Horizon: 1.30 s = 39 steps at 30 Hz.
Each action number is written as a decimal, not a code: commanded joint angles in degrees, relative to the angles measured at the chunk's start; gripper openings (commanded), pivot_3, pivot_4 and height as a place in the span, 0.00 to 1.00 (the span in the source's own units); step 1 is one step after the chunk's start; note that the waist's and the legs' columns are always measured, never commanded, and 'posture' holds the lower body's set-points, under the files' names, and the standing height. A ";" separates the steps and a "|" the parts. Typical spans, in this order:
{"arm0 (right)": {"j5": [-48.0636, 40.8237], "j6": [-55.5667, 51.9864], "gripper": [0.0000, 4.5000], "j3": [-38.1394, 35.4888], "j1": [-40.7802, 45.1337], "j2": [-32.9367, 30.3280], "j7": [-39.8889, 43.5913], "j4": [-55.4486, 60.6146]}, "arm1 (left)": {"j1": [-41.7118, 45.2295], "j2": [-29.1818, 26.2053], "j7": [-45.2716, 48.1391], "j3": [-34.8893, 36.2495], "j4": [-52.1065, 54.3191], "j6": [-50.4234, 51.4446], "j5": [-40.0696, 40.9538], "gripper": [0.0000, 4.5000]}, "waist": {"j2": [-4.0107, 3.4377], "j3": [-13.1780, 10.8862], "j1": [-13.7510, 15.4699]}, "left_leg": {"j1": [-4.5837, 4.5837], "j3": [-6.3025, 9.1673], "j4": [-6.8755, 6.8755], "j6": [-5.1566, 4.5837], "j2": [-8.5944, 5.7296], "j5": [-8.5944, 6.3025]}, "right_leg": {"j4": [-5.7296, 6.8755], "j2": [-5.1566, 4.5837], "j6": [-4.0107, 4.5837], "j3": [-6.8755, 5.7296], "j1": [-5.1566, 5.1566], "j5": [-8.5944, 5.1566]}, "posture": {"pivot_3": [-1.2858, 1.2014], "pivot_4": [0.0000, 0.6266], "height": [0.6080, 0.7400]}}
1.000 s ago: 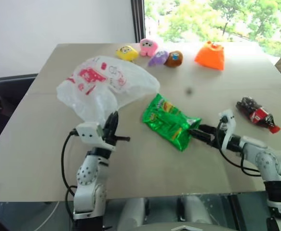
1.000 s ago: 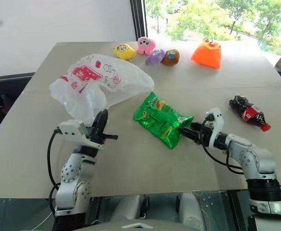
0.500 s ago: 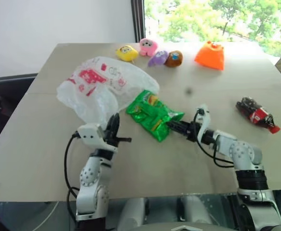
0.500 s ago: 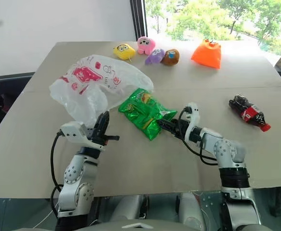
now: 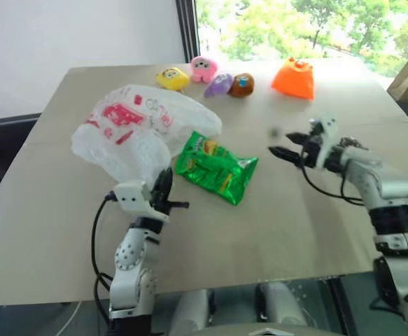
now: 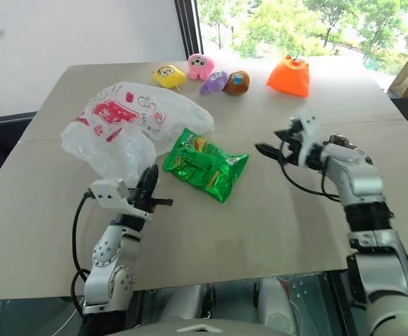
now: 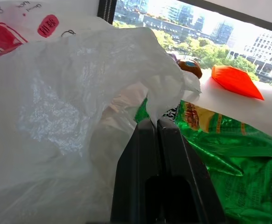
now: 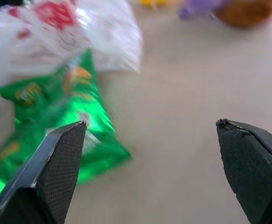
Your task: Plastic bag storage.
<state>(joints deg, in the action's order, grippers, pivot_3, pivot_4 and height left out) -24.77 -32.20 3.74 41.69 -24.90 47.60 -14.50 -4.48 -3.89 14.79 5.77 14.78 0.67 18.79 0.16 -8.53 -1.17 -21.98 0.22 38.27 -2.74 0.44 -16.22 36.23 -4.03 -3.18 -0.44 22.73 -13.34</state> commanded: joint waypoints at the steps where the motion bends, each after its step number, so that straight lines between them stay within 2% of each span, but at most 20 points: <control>1: 4.56 0.28 1.00 4.71 3.49 4.25 -0.71 -5.86 | 0.28 0.44 0.70 -0.63 0.26 -1.78 0.17 0.01 | 0.00 0.00 0.36 | 0.00 0.01 0.00 0.00 0.00 0.00 | 0.03 -0.01 0.00 -0.01 0.01 0.00 | 0.52 0.24 1.00; 3: 5.17 -1.15 1.00 4.68 5.78 7.11 -2.10 -10.43 | 0.31 0.68 1.13 -0.88 0.60 -2.12 0.57 0.01 | 0.01 -0.01 0.65 | -0.05 0.03 0.03 0.01 -0.03 0.01 | 0.03 -0.06 0.00 -0.03 0.02 0.00 | 0.52 0.24 1.00; 7: 6.75 -4.29 1.00 8.20 7.86 9.76 1.59 -13.03 | -0.18 0.47 1.62 -0.53 1.43 -2.83 1.22 0.01 | -0.01 -0.03 0.79 | -0.20 -0.01 0.07 0.21 -0.08 0.12 | -0.09 -0.25 0.00 -0.01 0.06 0.00 | 0.52 0.24 1.00; 12: 13.05 -2.08 1.00 14.07 7.55 8.33 4.34 -13.38 | -0.17 0.61 1.54 -0.48 2.32 -3.28 1.52 0.01 | -0.01 -0.03 0.60 | -0.25 0.04 0.03 0.23 -0.09 0.12 | -0.23 -0.24 0.00 -0.07 0.06 0.00 | 0.52 0.24 1.00; 17: 14.22 -2.01 0.50 14.11 7.09 8.54 5.85 -12.14 | 0.91 0.52 2.03 -1.23 3.41 -3.61 1.92 0.00 | -0.01 -0.02 0.50 | -0.22 0.05 0.02 0.18 -0.09 0.09 | -0.21 -0.19 0.00 -0.08 0.06 0.01 | 0.52 0.24 1.00; 18: 14.02 -2.35 0.36 14.01 7.10 8.64 6.41 -11.38 | 0.99 0.46 2.46 -1.67 4.12 -3.23 2.49 0.00 | -0.01 -0.02 0.49 | -0.22 0.05 0.02 0.17 -0.09 0.08 | -0.21 -0.19 0.00 -0.07 0.06 0.01 | 0.52 0.24 1.00; 20: 13.33 -3.41 0.18 13.92 7.35 8.64 7.99 -9.80 | 0.87 0.10 3.63 -2.70 5.45 -2.62 3.50 0.00 | -0.01 -0.03 0.32 | -0.21 0.05 0.02 0.17 -0.09 0.08 | -0.20 -0.19 0.00 -0.07 0.06 0.01 | 0.52 0.24 1.00; 25: 10.80 -7.81 0.18 15.01 9.59 7.52 16.44 -7.35 | -1.91 -2.65 9.85 -6.64 8.71 -2.54 5.39 0.00 | -0.04 -0.05 0.34 | -0.23 0.06 0.01 0.17 -0.03 0.07 | -0.20 -0.18 0.00 -0.07 0.08 0.01 | 0.52 0.24 1.00; 31: 12.58 -7.81 0.18 19.79 13.34 4.85 26.21 -10.36 | -6.03 -6.70 15.99 -9.90 9.84 -3.65 4.75 0.00 | -0.22 -0.17 0.35 | -0.25 0.06 0.01 0.07 -0.04 0.01 | -0.23 -0.22 0.01 -0.07 0.10 0.00 | 0.52 0.24 1.00; 39: 16.84 -5.73 0.18 24.16 16.29 6.12 31.08 -17.27 | -7.04 -12.42 23.17 -12.53 7.32 -6.15 2.20 0.00 | -0.30 -0.22 0.35 | -0.26 0.07 0.00 0.08 -0.05 0.01 | -0.24 -0.20 0.02 -0.08 0.12 0.00 | 0.52 0.24 1.00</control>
<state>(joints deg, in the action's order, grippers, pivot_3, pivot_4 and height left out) -8.59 -38.33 27.13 57.01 -19.45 77.87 -31.35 -11.51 -15.86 36.52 -6.09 21.59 -3.88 21.44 -0.14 -8.75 -0.82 -22.24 0.29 38.27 -2.66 0.38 -16.21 35.99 -4.22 -3.16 -0.52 22.85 -13.35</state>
